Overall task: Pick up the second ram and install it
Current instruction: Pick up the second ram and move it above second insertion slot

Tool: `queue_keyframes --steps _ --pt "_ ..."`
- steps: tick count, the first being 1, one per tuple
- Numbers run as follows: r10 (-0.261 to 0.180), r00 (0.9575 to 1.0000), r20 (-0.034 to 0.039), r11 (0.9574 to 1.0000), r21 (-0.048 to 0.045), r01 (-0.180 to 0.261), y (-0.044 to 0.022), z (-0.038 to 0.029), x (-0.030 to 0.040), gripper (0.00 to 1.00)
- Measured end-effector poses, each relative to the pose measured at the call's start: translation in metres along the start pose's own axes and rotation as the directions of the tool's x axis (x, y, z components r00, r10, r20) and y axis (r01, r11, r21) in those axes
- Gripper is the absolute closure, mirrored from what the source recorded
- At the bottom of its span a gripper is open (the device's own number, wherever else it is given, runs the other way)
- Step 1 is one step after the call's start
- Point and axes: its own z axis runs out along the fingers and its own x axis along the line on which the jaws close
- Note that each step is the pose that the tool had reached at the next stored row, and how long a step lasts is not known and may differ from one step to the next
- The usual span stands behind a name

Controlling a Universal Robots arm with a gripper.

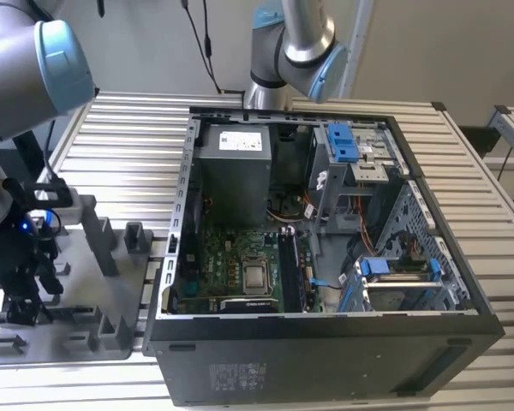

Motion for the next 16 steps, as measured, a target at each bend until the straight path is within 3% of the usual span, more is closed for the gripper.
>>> queue_keyframes --steps 8,16 --pt "0.0 1.0 0.0002 1.0 0.0002 0.0 0.0002 0.0051 0.003 0.52" --pt "0.0 1.0 0.0 1.0 0.0001 0.0 0.0003 0.0057 0.0037 0.52"
